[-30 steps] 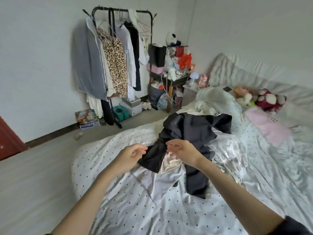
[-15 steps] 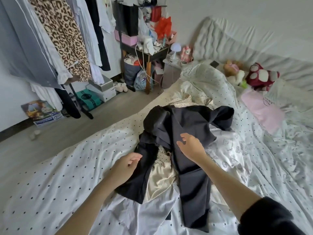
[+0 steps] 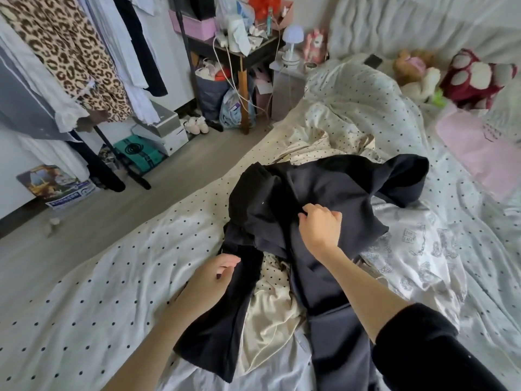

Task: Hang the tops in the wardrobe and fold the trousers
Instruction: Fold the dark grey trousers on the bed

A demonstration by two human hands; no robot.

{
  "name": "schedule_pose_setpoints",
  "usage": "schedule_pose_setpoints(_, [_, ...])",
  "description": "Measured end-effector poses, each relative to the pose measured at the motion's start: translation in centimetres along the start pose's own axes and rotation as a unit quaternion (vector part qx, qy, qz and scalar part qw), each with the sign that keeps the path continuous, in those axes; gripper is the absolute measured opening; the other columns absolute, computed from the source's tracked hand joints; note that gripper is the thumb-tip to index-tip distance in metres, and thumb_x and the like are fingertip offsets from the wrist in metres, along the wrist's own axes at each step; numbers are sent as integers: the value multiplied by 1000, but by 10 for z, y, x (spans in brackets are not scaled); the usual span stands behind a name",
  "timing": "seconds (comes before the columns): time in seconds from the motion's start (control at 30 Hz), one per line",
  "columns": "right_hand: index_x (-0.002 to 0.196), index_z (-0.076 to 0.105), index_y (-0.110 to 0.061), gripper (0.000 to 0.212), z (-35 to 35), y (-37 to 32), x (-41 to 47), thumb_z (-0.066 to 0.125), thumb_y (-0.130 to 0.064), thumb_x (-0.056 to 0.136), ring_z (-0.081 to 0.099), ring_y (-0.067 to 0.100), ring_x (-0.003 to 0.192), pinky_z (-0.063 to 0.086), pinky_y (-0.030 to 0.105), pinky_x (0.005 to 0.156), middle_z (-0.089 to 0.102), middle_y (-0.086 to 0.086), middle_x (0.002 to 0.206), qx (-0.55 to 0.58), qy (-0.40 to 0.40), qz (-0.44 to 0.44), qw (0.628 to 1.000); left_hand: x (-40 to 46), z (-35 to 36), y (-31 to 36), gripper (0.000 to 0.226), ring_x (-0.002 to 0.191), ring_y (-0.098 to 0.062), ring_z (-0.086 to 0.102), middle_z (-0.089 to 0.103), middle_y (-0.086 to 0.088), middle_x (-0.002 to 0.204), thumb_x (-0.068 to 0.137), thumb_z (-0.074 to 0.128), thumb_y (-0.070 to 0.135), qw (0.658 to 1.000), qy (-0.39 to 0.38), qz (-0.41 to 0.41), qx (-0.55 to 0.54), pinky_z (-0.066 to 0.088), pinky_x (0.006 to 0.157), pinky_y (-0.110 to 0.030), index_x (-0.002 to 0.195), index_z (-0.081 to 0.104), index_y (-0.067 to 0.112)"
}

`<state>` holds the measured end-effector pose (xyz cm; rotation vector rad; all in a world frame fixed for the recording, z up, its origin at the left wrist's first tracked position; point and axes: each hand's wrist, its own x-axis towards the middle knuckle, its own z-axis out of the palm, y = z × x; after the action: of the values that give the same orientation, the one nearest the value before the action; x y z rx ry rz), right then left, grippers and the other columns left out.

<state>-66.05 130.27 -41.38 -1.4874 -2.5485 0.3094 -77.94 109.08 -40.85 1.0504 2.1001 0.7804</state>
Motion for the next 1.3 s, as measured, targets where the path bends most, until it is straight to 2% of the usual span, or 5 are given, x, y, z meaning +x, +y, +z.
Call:
schedule_pose_setpoints(0.23, [88, 73, -6, 11, -45, 46, -94, 69, -15, 81, 64, 27, 69, 42, 40, 82, 69, 4, 78, 181, 12, -49, 982, 14, 24, 63, 79, 143, -29, 18, 12, -10, 157, 86, 60, 4, 945, 53, 212, 243, 35, 107, -38, 150, 17, 24])
schedule_pose_setpoints(0.37, [74, 71, -7, 4, -97, 74, -139, 72, -9, 77, 46, 2, 54, 41, 34, 71, 54, -18, 64, 201, 8, -83, 976, 14, 45, 103, 72, 144, -36, 11, 20, -11, 155, 81, 69, 14, 907, 44, 273, 317, 15, 112, -55, 144, 35, 22])
schedule_pose_setpoints(0.63, [85, 77, -11, 7, -178, 130, -249, 74, -14, 79, 64, 20, 65, 48, 35, 79, 72, 0, 81, 142, 71, 19, 987, -80, 90, 161, 21, 86, -26, 64, 66, 0, 97, 92, 57, 29, 902, -4, 344, 262, 41, 71, -29, 109, 64, 20])
schedule_pose_setpoints(1.0, [90, 76, -20, 14, -209, 187, -416, 64, -14, 85, 64, 24, 89, 43, 38, 88, 73, -4, 92, 67, 36, 261, 962, -215, 165, 166, 26, 96, -14, 59, 64, 1, 108, 95, 52, 21, 875, -323, 313, 178, 46, 84, -26, 119, 60, 16])
schedule_pose_setpoints(1.3, [93, 73, -27, 27, -204, 222, -451, 52, -12, 85, 61, 26, 94, 41, 37, 88, 72, 1, 88, 54, 36, 398, 915, -200, 177, 113, 71, 138, -22, 26, 25, 2, 152, 91, 57, 26, 826, -362, 216, 374, 27, 110, -43, 149, 16, 27])
